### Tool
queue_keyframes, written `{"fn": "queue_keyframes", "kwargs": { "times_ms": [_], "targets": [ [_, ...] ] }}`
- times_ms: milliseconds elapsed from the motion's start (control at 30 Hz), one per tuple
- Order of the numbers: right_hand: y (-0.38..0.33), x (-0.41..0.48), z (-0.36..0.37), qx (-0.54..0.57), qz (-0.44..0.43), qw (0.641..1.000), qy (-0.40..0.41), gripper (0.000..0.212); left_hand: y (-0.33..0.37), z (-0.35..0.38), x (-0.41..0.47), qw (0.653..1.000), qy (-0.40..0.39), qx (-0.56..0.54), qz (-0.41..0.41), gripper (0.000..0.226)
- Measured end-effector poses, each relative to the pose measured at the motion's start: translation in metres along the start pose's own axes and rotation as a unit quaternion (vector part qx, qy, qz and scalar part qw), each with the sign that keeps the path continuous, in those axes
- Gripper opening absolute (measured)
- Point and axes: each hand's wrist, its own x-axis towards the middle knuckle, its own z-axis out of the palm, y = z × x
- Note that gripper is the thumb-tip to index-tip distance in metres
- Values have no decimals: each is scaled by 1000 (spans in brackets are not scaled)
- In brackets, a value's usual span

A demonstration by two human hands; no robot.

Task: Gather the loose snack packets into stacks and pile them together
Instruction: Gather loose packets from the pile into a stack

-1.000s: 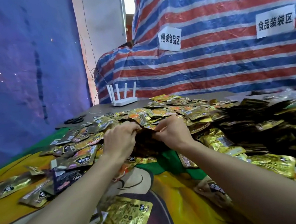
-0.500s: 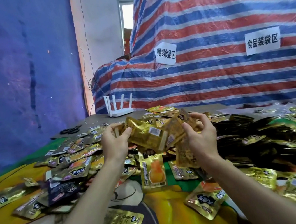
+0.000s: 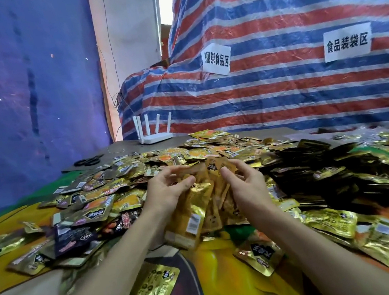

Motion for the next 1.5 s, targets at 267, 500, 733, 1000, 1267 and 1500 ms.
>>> {"fn": "queue_keyframes", "kwargs": {
  "times_ms": [267,500,733,1000,1267,1500],
  "targets": [
    [2,-19,16,-38,-42,992,-116,37,-1,33,-15,994,92,-47,43,13],
    [0,-20,12,-20,-25,990,-139,38,8,25,-23,991,-33,-89,-99,60],
    [-4,-13,3,97,-24,994,-47,28,4,33,-40,971,-229,48,-51,35],
    [-4,-22,15,211,69,973,-60,43,12,33,-45,975,-196,94,46,38],
    [-10,-22,20,173,102,979,-25,63,6,38,-46,981,-191,-1,15,51],
    [-8,-15,25,129,78,988,-35,65,-1,45,-45,988,-100,-14,116,55]
  ]
}}
